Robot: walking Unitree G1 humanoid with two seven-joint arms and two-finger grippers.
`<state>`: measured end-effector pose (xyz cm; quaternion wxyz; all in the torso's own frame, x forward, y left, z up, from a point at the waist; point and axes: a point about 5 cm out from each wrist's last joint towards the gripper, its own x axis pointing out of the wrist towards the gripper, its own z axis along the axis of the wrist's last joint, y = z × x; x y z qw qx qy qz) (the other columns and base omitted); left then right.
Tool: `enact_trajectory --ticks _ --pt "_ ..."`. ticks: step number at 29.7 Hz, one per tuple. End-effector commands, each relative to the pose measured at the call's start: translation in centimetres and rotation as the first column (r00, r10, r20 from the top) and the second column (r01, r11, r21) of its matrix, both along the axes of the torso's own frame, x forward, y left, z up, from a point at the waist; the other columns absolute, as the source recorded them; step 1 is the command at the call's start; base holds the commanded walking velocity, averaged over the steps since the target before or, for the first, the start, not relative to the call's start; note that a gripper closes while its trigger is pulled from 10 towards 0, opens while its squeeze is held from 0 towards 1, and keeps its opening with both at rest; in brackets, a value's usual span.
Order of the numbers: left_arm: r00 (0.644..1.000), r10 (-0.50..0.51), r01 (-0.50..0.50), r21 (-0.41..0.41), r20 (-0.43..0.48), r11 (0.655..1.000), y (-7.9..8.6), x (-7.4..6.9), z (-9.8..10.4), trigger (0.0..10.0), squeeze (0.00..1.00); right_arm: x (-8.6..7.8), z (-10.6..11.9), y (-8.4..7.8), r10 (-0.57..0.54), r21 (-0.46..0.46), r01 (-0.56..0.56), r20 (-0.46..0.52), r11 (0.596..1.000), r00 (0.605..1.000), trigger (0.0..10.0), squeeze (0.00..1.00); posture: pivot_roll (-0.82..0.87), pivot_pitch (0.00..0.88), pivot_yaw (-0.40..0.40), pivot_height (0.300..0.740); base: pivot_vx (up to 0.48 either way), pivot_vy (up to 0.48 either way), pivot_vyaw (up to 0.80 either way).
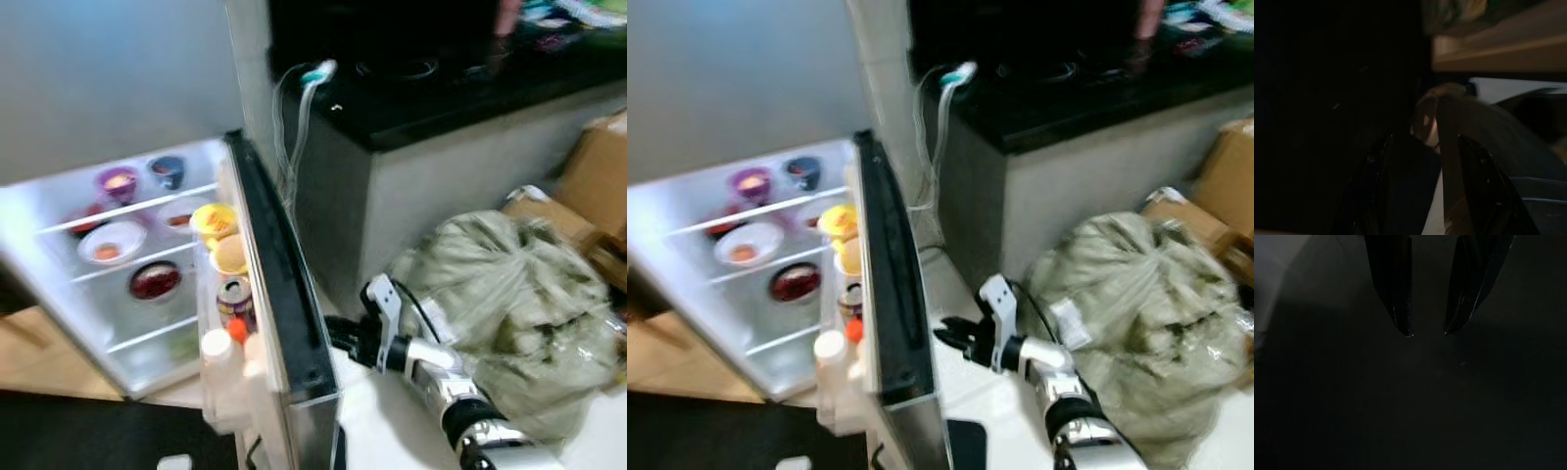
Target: Restocking fridge
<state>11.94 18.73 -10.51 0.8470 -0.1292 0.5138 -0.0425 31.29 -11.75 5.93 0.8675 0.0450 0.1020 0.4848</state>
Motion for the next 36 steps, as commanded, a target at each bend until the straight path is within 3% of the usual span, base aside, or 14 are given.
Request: enact_trajectory --ticks 1,22,36 --pt "1.0 -0.009 0.009 0.012 -0.022 1.0 0.2 -0.5 -0.2 10.0 0.0 -0.2 0.0 0.8 0.03 -0.001 -0.03 -0.003 1.0 1.0 10.0 0.0 -0.02 0.062 0.036 0.74 0.0 0.0 0.76" --pt "1.0 -0.009 0.009 0.021 -0.02 1.0 -0.4 -0.2 -0.2 10.0 0.0 -0.8 -0.4 2.2 0.091 -0.05 -0.091 0.0 0.995 0.996 10.0 0.0 -0.03 0.051 0.028 0.74 0.0 0.0 0.76" --pt "1.0 -0.03 0.031 0.069 -0.009 0.997 0.1 0.1 0.0 10.0 0.0 -0.6 -0.3 3.3 0.053 -0.06 -0.051 0.021 0.997 0.998 10.0 0.0 -0.02 0.04 0.029 0.74 0.0 0.0 0.74"
